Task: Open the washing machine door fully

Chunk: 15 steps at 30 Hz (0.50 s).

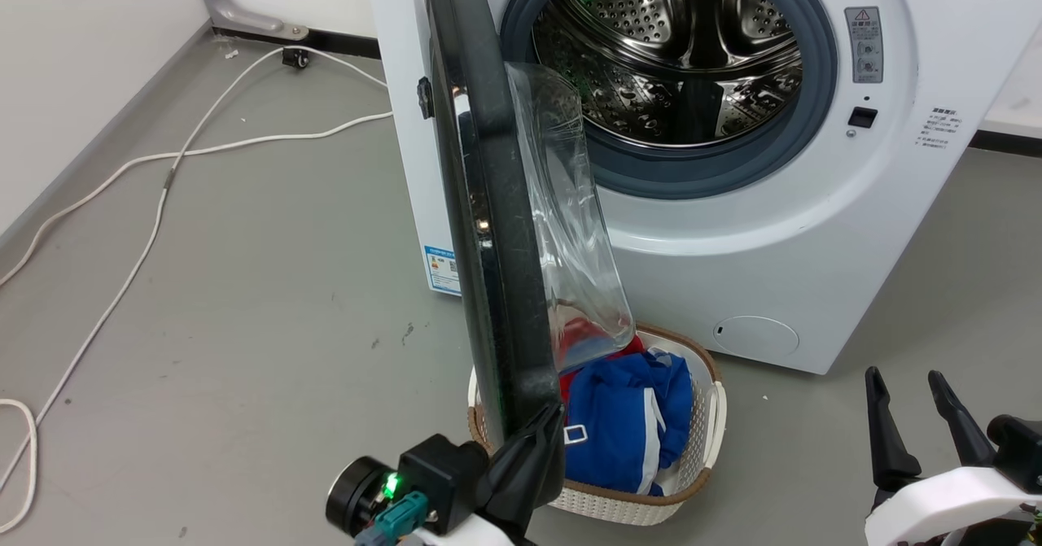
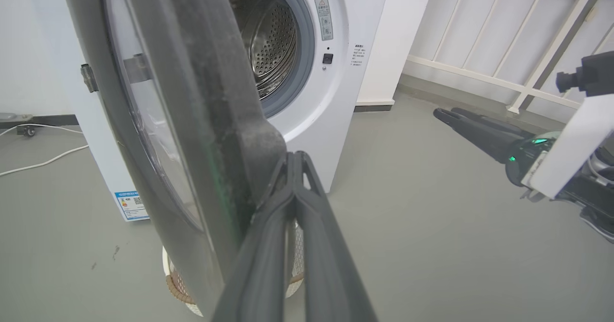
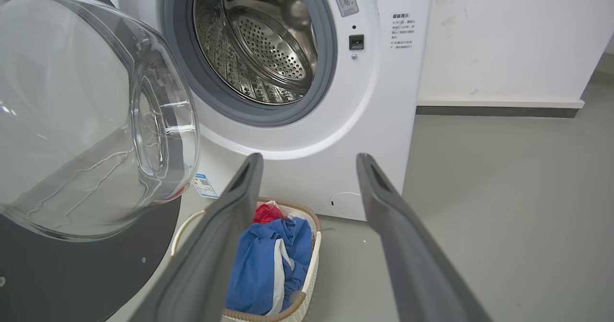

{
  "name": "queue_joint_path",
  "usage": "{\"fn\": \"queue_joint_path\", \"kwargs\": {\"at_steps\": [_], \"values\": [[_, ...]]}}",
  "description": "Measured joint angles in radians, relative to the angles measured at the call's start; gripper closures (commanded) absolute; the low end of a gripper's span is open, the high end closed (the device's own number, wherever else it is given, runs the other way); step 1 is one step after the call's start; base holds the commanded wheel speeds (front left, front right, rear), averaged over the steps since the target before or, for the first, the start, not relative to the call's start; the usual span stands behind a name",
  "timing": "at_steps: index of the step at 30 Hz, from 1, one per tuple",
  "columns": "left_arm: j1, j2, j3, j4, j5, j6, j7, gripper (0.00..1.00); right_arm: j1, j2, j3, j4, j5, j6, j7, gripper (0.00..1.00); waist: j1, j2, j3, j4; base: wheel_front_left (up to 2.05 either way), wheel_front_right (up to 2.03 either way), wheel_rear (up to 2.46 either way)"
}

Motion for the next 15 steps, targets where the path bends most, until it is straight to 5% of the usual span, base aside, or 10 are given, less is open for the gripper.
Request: {"fn": "queue_joint_path", "kwargs": {"at_steps": [15], "values": [[-0.057, -0.018, 0.009, 0.087, -0.009, -0.003, -0.030, 1.00, -0.001, 0.005, -0.011, 0.002, 0.000, 0.000, 0.005, 0.00, 0.0000, 0.0000, -0.004, -0.039, 0.00, 0.00, 0.00]]}}
